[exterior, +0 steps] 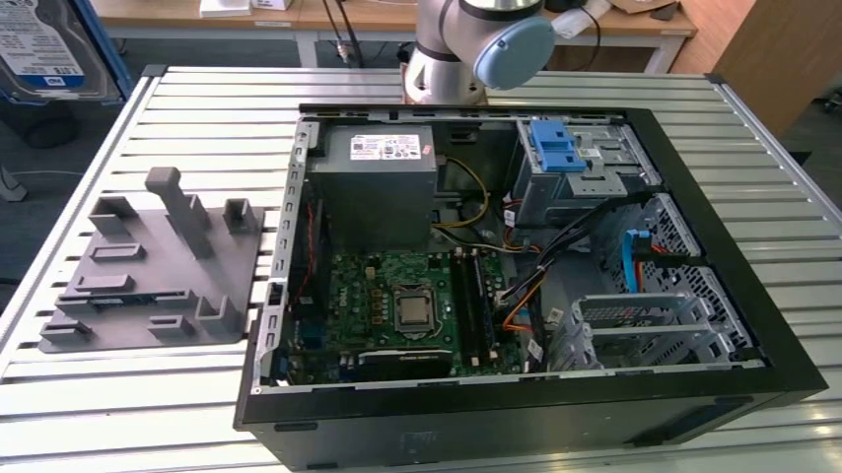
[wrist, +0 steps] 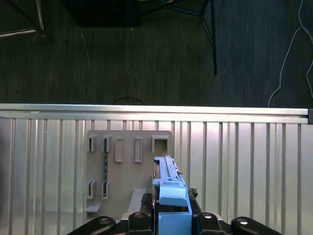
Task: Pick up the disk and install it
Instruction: 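Pick up the disk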
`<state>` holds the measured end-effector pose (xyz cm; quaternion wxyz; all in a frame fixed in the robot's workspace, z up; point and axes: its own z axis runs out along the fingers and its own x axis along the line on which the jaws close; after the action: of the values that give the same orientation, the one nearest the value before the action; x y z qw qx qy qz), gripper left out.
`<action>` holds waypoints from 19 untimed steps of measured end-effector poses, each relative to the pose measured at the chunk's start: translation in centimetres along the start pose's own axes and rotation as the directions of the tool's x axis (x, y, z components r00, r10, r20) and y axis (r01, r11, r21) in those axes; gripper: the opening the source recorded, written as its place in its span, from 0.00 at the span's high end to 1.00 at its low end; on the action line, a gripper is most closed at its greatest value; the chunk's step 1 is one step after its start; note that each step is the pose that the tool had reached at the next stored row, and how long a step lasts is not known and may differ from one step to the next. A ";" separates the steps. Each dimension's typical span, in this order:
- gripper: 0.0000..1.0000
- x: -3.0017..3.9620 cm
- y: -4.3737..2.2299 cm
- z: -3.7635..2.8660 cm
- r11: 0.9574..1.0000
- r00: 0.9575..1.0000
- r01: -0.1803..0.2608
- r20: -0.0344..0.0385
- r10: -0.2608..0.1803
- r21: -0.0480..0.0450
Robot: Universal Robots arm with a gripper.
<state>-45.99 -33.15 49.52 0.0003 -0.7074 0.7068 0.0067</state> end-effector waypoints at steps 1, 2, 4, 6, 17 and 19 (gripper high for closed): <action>0.64 0.00 -0.07 0.00 1.000 1.000 0.000 0.000 0.000 0.000; 0.64 0.00 -0.14 0.00 1.000 1.000 0.000 0.000 0.000 0.000; 0.64 0.00 -0.27 0.00 1.000 1.000 0.000 0.000 0.000 0.000; 0.64 0.00 -0.30 0.00 1.000 1.000 0.000 0.000 0.000 0.000; 0.64 0.00 -0.33 -0.29 1.000 1.000 0.000 0.000 0.000 0.000; 0.64 -0.01 -0.32 -0.63 1.000 1.000 0.000 0.000 0.000 0.000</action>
<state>-45.66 -33.15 50.15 0.0002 -0.7074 0.7068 0.0067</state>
